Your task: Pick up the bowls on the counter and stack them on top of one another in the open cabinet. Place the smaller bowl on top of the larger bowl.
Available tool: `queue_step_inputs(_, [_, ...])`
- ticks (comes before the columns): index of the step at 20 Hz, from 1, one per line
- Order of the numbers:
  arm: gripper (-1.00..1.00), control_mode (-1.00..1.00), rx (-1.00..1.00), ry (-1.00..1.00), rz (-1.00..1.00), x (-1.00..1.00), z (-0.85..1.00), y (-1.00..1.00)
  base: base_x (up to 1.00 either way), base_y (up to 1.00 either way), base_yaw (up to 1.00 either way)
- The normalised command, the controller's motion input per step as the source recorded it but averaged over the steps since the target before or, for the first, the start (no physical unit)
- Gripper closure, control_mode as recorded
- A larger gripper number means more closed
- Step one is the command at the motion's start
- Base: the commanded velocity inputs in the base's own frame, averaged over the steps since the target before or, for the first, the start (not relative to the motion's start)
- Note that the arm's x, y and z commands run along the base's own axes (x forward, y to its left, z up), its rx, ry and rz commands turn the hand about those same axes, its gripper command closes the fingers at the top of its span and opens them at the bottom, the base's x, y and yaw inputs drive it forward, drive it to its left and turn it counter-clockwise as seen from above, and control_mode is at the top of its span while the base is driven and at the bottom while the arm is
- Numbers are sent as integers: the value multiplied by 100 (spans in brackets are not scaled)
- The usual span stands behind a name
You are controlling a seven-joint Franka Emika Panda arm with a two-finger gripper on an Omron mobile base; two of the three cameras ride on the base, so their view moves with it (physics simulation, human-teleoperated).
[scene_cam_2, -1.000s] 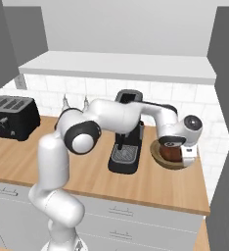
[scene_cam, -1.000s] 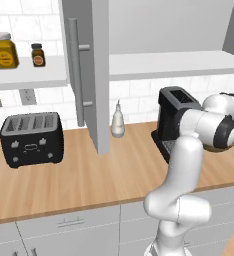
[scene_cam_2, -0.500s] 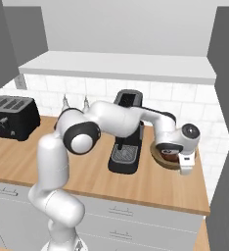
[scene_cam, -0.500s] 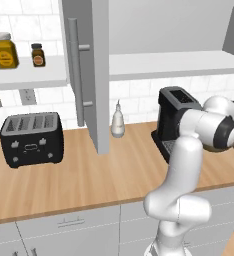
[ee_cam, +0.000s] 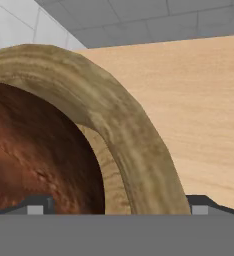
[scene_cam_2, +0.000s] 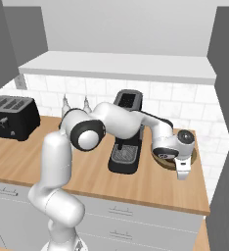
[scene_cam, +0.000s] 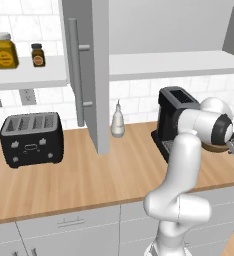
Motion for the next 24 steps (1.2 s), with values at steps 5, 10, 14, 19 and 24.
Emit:
queue_step_inputs(5, [-100,-100,0,12,1,16,-48,13,0,0,0])
queue_step_inputs(10, [100,-100,-5,2,0,9,-9,35,0,0,0])
queue_step_inputs(14, [100,-100,-6,0,0,3,0,33,0,0,0])
queue_step_inputs(19, [100,-100,-4,-5,0,0,6,24,0,0,0])
queue_step_inputs(24, [100,-100,-5,-8,-5,-3,49,27,0,0,0])
